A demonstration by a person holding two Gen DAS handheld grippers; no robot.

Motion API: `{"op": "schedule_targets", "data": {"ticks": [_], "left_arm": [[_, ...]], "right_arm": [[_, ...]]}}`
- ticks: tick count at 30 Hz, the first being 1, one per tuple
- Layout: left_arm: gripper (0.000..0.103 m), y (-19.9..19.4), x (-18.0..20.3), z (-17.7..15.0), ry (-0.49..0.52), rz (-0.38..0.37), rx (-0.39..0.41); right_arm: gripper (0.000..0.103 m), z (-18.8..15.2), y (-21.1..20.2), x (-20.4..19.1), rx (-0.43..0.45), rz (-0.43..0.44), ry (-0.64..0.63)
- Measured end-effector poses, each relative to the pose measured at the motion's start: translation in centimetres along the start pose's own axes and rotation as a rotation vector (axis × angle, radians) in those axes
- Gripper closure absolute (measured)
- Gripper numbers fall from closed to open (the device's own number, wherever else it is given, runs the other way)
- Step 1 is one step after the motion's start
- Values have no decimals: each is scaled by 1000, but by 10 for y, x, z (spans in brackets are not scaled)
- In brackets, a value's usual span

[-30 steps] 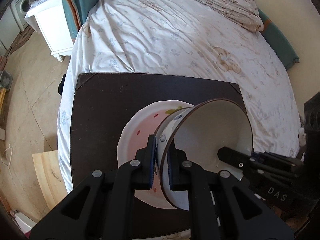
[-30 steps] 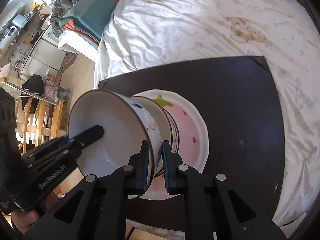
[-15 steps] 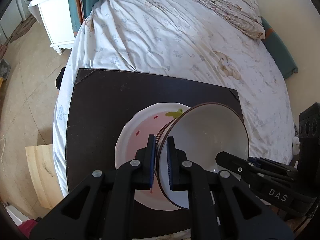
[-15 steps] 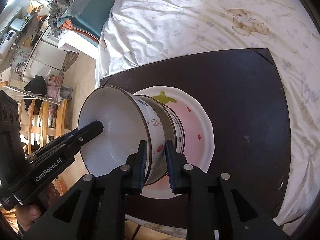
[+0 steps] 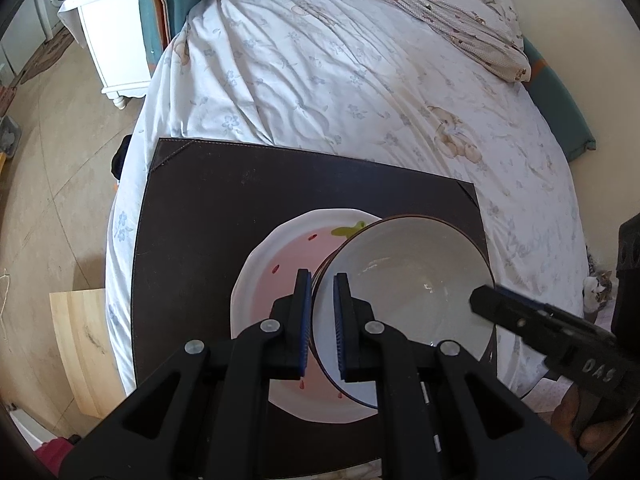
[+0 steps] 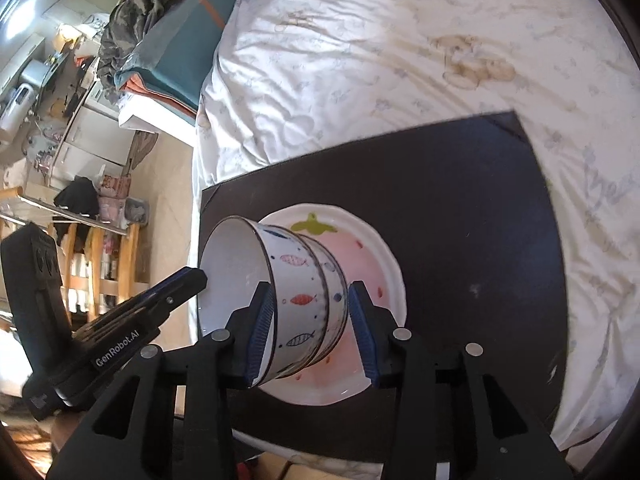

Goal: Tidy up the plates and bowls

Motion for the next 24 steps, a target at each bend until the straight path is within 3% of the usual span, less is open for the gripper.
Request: {"op": "schedule_targets", "data": {"ticks": [3, 7, 11, 18, 24], "left_arm": [[96, 0, 2, 1, 11, 0, 9], [96, -5, 8, 7, 32, -18, 40], [96, 2, 4, 6, 15, -15, 12], [93, 5, -4, -4, -32, -38, -18], [93, 9, -6, -6, -34, -30, -27]], "right_arm": [[87, -3, 6, -5, -20, 16, -16], [91, -5, 16, 4, -56, 28, 41], [91, -7, 19, 8, -100, 85, 93], [86, -12, 16, 4, -93, 48, 48], [77, -11, 24, 13, -125, 38, 96]]}}
Point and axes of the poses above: each gripper's, at about its wrist camera, not at the fingertips, and y roughly the way its jaws point, x to its right, z to its top, the point moved 10 cm from there along y, roughly the way its jaws point, and after that the axes turned 15 degrees about -z, right-handed, at the moved point
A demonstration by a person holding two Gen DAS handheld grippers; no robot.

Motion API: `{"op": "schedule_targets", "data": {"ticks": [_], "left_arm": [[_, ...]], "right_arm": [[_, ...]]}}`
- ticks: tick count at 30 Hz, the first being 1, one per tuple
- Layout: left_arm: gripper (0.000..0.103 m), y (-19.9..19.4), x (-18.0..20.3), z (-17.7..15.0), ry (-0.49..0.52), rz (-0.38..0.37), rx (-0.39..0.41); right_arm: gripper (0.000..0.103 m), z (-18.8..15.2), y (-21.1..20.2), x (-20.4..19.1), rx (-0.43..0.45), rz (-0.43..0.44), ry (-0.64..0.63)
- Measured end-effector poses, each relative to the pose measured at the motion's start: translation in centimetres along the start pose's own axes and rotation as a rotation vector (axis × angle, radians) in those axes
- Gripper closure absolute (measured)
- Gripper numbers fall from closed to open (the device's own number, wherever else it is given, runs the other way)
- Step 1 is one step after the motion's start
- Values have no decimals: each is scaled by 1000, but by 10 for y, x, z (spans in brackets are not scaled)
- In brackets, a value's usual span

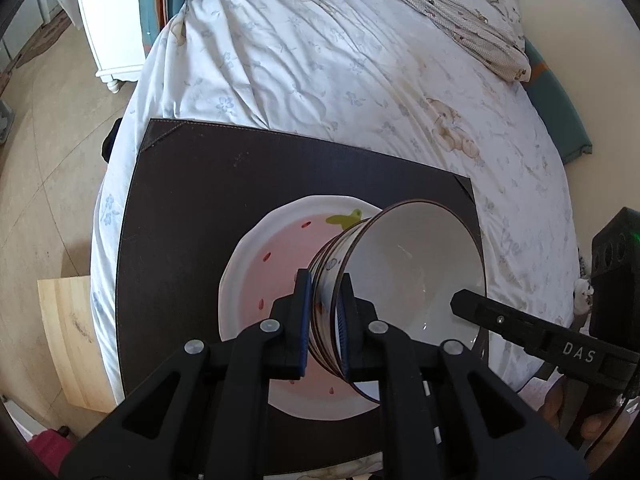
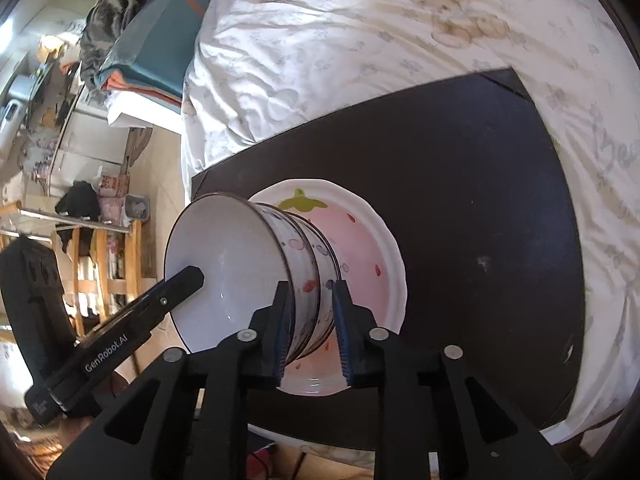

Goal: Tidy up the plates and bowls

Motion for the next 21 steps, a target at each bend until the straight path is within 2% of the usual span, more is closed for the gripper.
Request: {"op": "schedule_targets", "data": {"ticks": [2, 3, 5, 7, 8, 9, 10, 11, 13, 17, 19, 21], "left_arm": [[93, 1, 1, 0, 13, 10, 0], [93, 0, 1, 0, 10, 5, 0], [93, -5, 2, -1, 10, -1, 10], [88, -16, 5, -2, 34, 16, 35], [70, -26, 4, -1, 55, 56, 63], [46, -36, 3, 0, 74, 104, 97], [37, -51, 3, 2, 109, 155, 160], [30, -61, 5, 2, 137, 170, 202], [28, -79, 11, -2, 194, 192, 263], [28, -106, 14, -21, 231, 195, 329], [28, -116, 13, -31, 227, 207, 350], [27, -126, 11, -43, 224, 219, 368]], "right_arm": [[69, 0, 2, 2, 4, -20, -1], [61, -1, 4, 3, 0, -29, -5], [61, 0, 4, 3, -1, -13, -1], [61, 5, -8, 4, 34, 20, 19], [61, 6, -15, 3, 56, 30, 20], [61, 8, -26, 2, 92, 40, 11], [56, 8, -34, 0, 119, 44, 1], [53, 7, -42, -2, 150, 49, -4], [36, -1, -61, -4, 222, 64, -9], [22, -21, -85, -13, 338, 18, -94], [7, -35, -98, -19, 408, -19, -147], [0, -46, -108, -23, 472, -46, -179]]}}
Point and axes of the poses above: each gripper's, at about its wrist camera, not at the fingertips, and y roughly the way its jaws point, x to its right, z to its top, the point moved 10 cm from there along y, roughly the way its jaws point, and after that the axes turned 15 degrees about -z, right-handed, at the moved point
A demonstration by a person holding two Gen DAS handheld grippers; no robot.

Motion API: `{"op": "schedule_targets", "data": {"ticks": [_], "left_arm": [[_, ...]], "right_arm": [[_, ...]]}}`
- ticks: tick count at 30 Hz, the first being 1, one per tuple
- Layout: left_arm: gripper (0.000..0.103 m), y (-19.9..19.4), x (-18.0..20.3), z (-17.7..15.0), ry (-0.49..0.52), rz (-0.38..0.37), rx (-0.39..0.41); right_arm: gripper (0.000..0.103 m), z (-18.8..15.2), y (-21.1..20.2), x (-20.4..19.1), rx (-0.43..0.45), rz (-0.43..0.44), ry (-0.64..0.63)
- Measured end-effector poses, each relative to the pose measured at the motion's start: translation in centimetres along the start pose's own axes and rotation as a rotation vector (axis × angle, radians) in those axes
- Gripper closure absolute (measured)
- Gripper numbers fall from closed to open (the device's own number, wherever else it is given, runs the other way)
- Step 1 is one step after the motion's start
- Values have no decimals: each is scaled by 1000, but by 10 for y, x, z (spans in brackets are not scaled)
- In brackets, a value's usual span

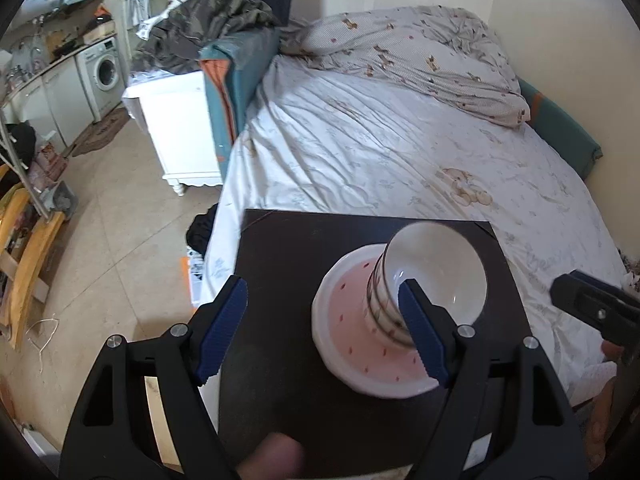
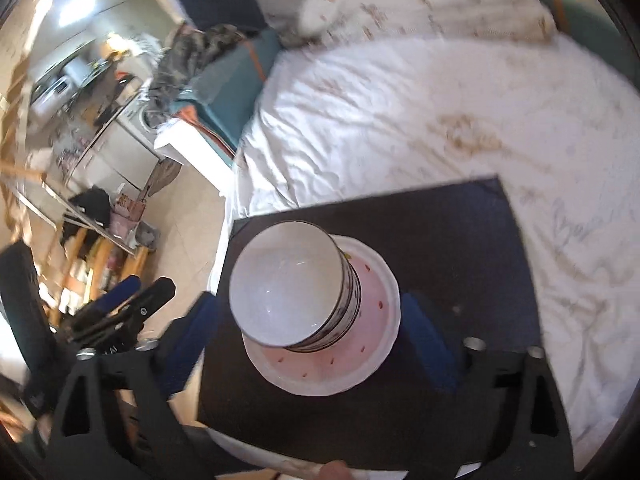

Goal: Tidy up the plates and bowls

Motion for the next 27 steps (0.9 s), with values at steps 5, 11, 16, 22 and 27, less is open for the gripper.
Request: {"op": "schedule_targets", "data": {"ticks": [5, 11, 16, 22, 27], "left_arm": [[0, -22, -9, -29, -20, 54, 24], [0, -26, -4, -60, -1, 75, 23], [0, -17, -2, -75, 13, 79, -4], [0, -5, 4, -85, 19, 52, -27], [0, 5, 3, -90, 7, 48, -51]], "right_arm": [[0, -23, -29, -2, 120, -84, -68], [0, -53, -38, 9, 163, -133, -73], [0, -75, -26, 13, 131, -168, -75], [0, -92, -2, 13, 100, -192, -80], [0, -91, 5, 13, 104, -218, -88]]}}
Point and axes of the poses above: each gripper's, at about its wrist camera, not at the fingertips, and y roughly the way its jaws point, x to its right, z to its top, the point moved 10 cm from there along y, roughly the way its jaws point, and after that the axes turned 15 degrees about -z, right-handed, at the moved point
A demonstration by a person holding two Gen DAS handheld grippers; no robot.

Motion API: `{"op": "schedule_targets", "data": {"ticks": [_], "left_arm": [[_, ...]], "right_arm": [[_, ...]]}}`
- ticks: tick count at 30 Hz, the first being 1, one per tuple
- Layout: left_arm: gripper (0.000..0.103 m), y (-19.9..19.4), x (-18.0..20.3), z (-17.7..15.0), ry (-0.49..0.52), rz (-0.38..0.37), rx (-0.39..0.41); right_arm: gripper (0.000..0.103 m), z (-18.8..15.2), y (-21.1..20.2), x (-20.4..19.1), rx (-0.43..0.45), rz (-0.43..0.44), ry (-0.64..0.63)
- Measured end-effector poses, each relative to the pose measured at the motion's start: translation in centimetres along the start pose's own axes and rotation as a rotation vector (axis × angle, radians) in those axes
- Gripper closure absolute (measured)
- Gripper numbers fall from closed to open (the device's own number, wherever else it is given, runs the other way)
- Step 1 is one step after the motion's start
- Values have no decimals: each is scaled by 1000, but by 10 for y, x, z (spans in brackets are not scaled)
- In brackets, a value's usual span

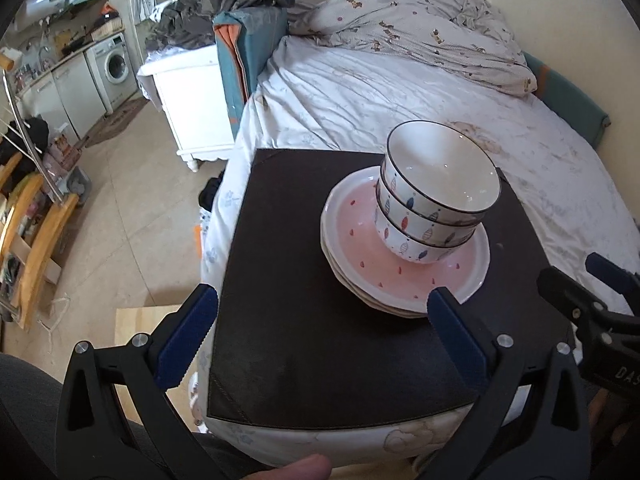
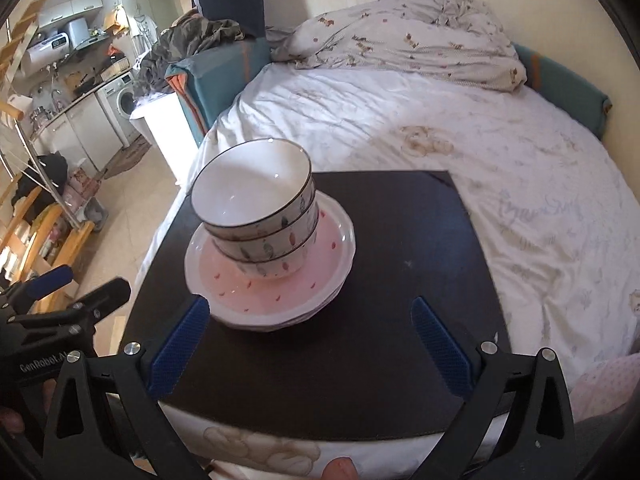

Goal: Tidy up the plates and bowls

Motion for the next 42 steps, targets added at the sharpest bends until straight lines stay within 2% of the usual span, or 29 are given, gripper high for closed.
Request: {"op": "schedule_targets", "data": {"ticks": [4, 16, 42], "left_arm": [[0, 0, -2, -2, -13, -1, -5], [0, 5, 1, -3, -20, -21, -23], [0, 3, 0, -3, -34, -25, -17]], "right_arm": [[0, 0, 6, 1, 2, -36, -17], [0, -4, 11, 2, -43, -17, 2], [0, -6, 11, 8, -39, -30, 18]]}}
Point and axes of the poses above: each gripper's, at about its wrist camera, not at the fingertips, and y roughly the way its jaws point, x to its right, z to its top, the point moved 10 cm from there along y, roughly the way its jaws point, and after that the axes turned 15 degrees about -z, right-handed, at the moved point
